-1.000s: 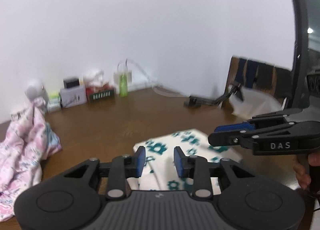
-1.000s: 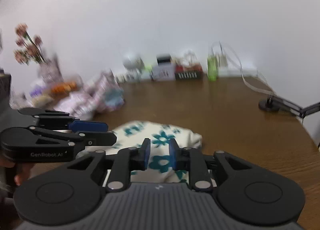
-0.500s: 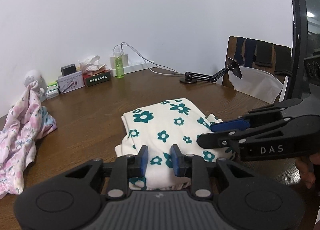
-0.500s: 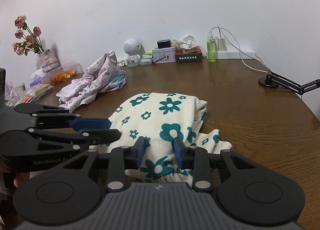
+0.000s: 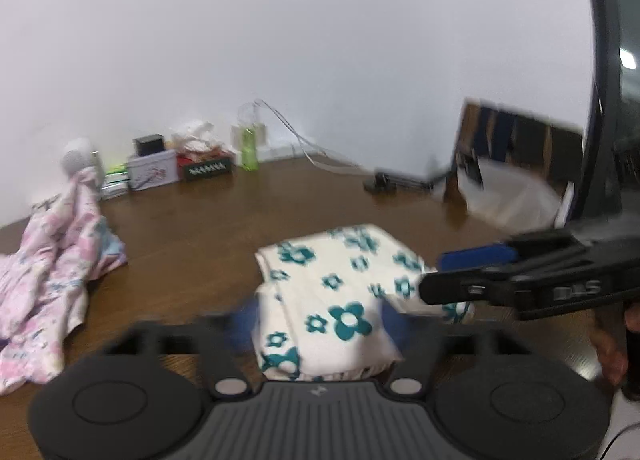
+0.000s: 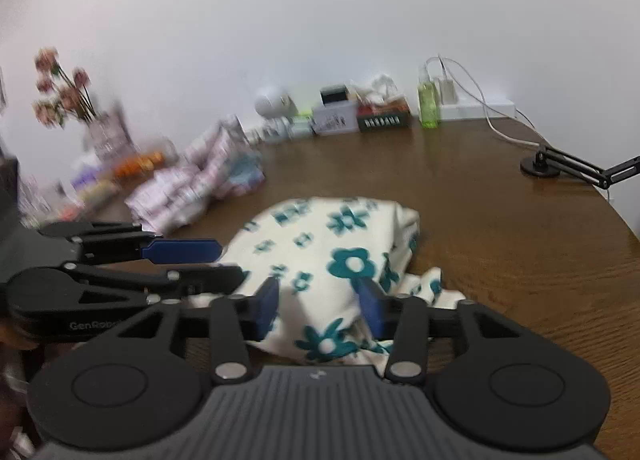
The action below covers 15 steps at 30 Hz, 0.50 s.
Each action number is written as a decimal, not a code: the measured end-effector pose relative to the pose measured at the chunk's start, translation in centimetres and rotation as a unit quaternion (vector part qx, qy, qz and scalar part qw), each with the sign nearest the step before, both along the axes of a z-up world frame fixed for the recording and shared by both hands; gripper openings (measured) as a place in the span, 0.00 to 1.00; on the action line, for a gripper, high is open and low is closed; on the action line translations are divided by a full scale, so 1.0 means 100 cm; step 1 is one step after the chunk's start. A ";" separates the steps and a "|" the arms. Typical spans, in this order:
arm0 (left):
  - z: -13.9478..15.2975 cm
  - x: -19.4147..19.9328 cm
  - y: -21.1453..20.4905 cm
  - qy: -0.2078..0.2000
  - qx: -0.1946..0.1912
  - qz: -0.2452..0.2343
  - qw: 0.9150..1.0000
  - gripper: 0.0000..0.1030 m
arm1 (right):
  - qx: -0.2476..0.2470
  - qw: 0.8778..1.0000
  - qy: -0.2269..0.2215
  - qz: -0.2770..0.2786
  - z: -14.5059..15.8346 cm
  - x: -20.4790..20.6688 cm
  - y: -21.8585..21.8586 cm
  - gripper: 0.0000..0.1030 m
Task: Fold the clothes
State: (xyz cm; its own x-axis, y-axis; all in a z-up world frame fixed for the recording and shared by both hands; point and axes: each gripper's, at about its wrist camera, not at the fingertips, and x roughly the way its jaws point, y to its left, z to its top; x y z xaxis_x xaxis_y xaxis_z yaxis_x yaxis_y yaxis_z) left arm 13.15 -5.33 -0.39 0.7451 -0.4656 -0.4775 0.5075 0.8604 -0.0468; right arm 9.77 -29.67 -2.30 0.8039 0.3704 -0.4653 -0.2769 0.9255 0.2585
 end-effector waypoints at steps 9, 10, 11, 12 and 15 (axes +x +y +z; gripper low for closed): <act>0.003 0.003 0.059 0.134 -0.145 0.079 0.977 0.99 | 0.100 0.993 0.042 -0.048 0.018 -0.029 -0.040 1.00; -0.001 0.005 0.062 0.150 -0.154 0.083 0.973 0.99 | 0.116 0.990 0.055 -0.052 0.013 -0.030 -0.044 1.00; -0.004 0.008 0.064 0.165 -0.163 0.086 0.969 0.99 | 0.127 0.988 0.067 -0.057 0.008 -0.031 -0.047 1.00; -0.006 0.011 0.065 0.173 -0.165 0.085 0.967 0.99 | 0.135 0.986 0.076 -0.062 0.004 -0.031 -0.050 1.00; -0.011 0.017 0.066 0.192 -0.169 0.082 0.963 0.99 | 0.147 0.982 0.097 -0.074 -0.006 -0.027 -0.055 1.00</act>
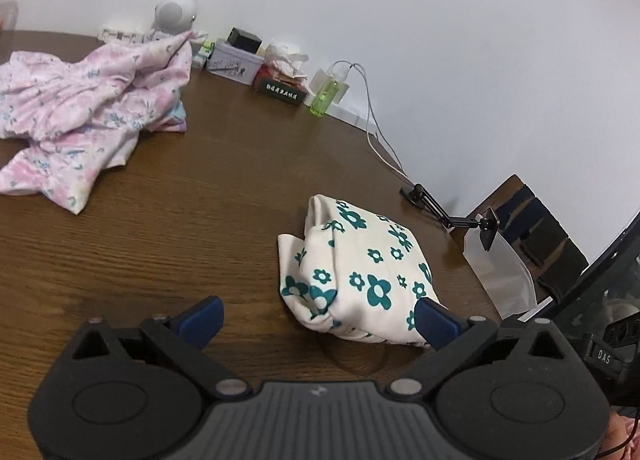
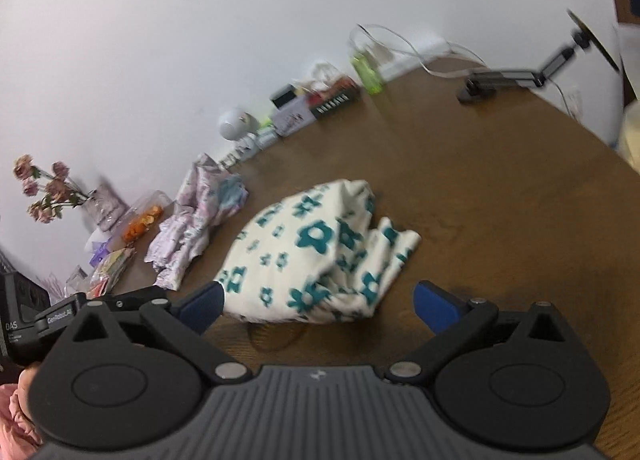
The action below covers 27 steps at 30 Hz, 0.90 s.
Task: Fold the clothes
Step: 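Grasp the dress bundle with the left gripper while the right gripper grasps it too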
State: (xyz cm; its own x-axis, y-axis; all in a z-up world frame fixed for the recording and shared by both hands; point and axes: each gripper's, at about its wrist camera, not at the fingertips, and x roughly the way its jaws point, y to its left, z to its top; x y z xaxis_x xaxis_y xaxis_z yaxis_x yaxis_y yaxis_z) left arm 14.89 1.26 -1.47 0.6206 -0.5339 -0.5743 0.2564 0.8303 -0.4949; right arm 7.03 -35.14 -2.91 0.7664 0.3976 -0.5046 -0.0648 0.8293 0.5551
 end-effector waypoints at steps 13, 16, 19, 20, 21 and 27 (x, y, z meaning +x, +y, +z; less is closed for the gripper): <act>-0.026 0.071 -0.018 0.084 -0.009 -0.034 0.996 0.80 | 0.051 0.997 0.063 0.005 -0.021 0.048 -0.005 0.99; -0.027 0.080 -0.020 0.096 -0.017 -0.046 0.994 0.78 | 0.069 0.995 0.076 0.007 -0.032 0.059 -0.004 0.97; -0.029 0.088 -0.021 0.104 -0.024 -0.050 0.993 0.70 | 0.082 0.994 0.075 0.007 -0.036 0.067 -0.001 0.95; -0.030 0.090 -0.022 0.106 -0.027 -0.051 0.993 0.68 | 0.083 0.994 0.074 0.009 -0.037 0.070 0.001 0.95; -0.030 0.093 -0.023 0.108 -0.030 -0.052 0.992 0.66 | 0.085 0.994 0.073 0.010 -0.038 0.072 0.003 0.94; -0.033 0.101 -0.027 0.110 -0.037 -0.058 0.992 0.56 | 0.099 0.992 0.075 0.016 -0.043 0.083 0.010 0.77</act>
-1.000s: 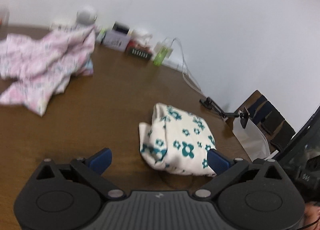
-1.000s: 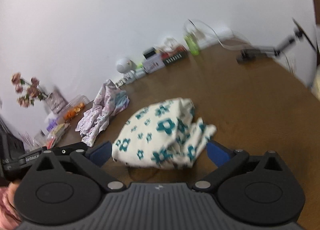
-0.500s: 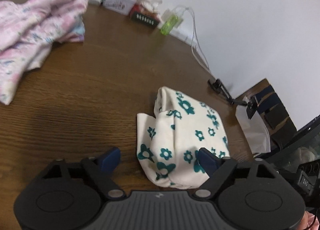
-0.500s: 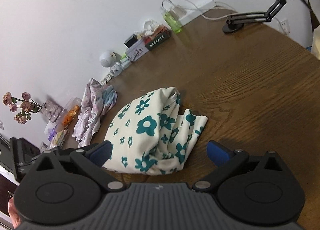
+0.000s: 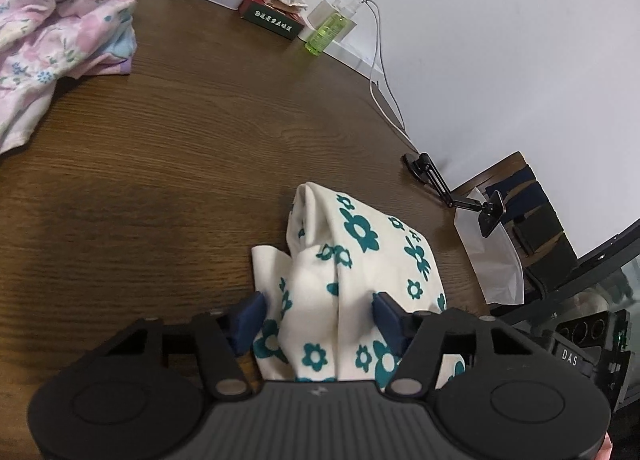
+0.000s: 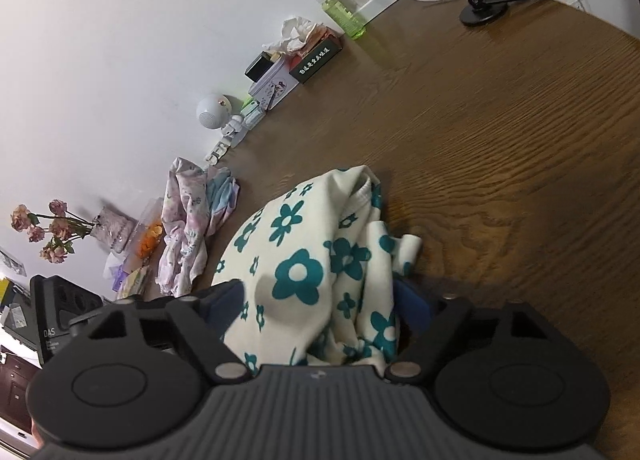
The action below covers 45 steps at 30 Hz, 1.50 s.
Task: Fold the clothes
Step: 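Grasp the dress bundle with the left gripper while the right gripper grasps it too, then carry the held bundle with both grippers toward the tin box by the wall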
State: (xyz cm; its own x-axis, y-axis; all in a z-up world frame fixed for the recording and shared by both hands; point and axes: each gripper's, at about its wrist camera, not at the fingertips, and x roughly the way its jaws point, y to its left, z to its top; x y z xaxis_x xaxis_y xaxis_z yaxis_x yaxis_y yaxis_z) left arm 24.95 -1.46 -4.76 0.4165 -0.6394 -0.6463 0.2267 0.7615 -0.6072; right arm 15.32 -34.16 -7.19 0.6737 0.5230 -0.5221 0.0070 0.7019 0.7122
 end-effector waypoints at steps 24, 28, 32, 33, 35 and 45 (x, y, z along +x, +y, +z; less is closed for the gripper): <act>0.003 -0.006 -0.008 -0.033 0.001 -0.018 0.999 0.27 | 0.016 1.000 -0.010 0.023 -0.012 0.006 0.000 0.41; 0.005 -0.013 -0.007 -0.040 0.004 -0.015 0.999 0.23 | 0.011 1.000 -0.018 0.023 -0.010 0.004 0.001 0.36; 0.006 -0.021 -0.004 -0.045 -0.004 -0.010 0.999 0.21 | 0.000 0.999 -0.027 0.030 -0.006 0.000 0.005 0.34; 0.007 -0.022 -0.003 -0.046 -0.006 -0.009 0.999 0.21 | -0.001 0.999 -0.028 0.032 -0.005 -0.001 0.005 0.34; 0.009 -0.026 -0.001 -0.049 -0.009 -0.006 0.999 0.21 | -0.004 0.999 -0.032 0.036 -0.003 -0.003 0.006 0.34; 0.039 -0.037 0.013 -0.089 -0.020 0.014 0.996 0.21 | -0.021 0.996 -0.069 0.058 0.027 -0.002 0.019 0.34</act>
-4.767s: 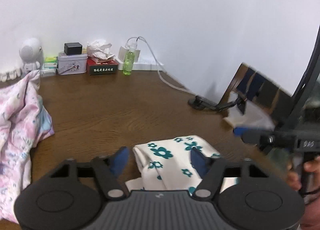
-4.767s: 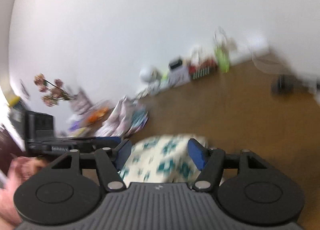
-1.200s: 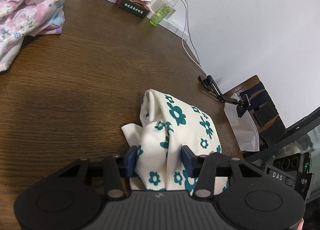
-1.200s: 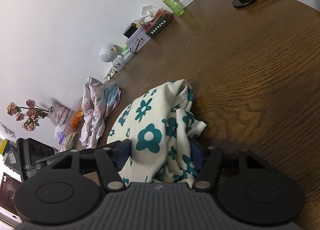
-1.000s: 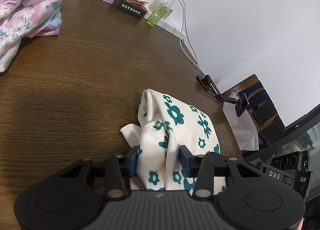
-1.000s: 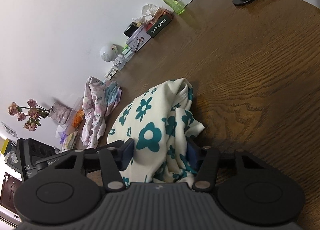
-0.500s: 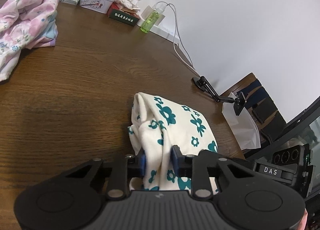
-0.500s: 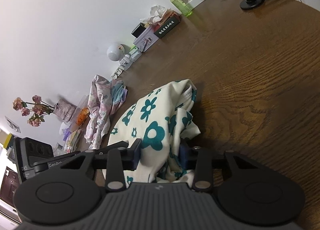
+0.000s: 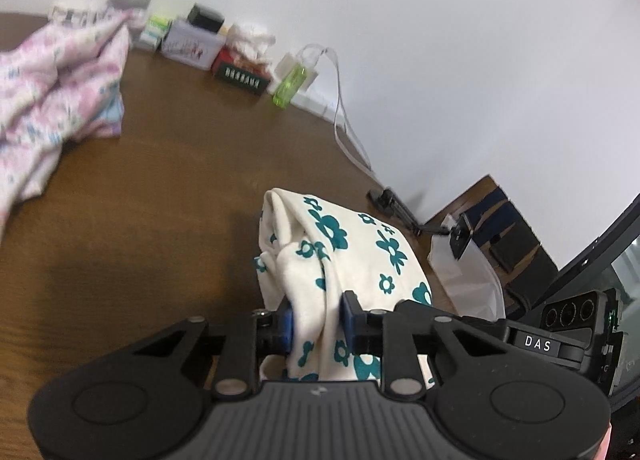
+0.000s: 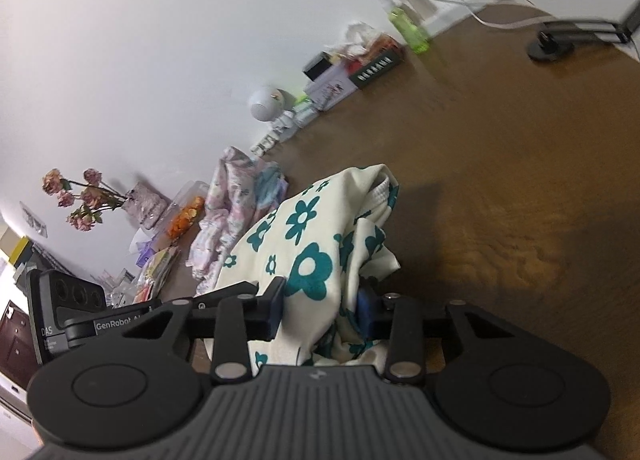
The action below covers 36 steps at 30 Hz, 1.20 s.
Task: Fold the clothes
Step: 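Carry the held bundle with both grippers toward the tin box by the wall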
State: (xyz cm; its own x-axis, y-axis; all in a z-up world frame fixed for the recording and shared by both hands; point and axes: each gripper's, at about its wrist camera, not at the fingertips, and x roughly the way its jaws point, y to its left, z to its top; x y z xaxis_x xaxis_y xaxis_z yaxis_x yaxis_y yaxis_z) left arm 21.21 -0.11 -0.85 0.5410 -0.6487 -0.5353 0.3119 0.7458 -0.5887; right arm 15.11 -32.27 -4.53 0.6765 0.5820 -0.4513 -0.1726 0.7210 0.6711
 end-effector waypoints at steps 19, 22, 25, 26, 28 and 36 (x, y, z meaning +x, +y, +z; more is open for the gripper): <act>0.093 0.063 0.017 -0.086 0.025 0.050 0.995 0.21 | -0.054 0.992 -0.106 0.038 0.088 0.083 0.027 0.34; 0.099 0.085 0.018 -0.090 0.029 0.057 0.994 0.21 | -0.065 0.991 -0.112 0.038 0.098 0.105 0.029 0.34; 0.100 0.106 0.023 -0.092 0.031 0.065 0.993 0.21 | -0.076 0.990 -0.115 0.038 0.104 0.129 0.034 0.34; 0.099 0.115 0.023 -0.094 0.035 0.069 0.993 0.21 | -0.079 0.990 -0.114 0.040 0.105 0.139 0.036 0.34; 0.095 0.130 0.023 -0.093 0.042 0.075 0.992 0.21 | -0.083 0.990 -0.110 0.043 0.105 0.158 0.038 0.34; 0.060 0.212 0.015 -0.063 0.071 0.097 0.991 0.21 | -0.096 0.990 -0.088 0.048 0.076 0.246 0.043 0.34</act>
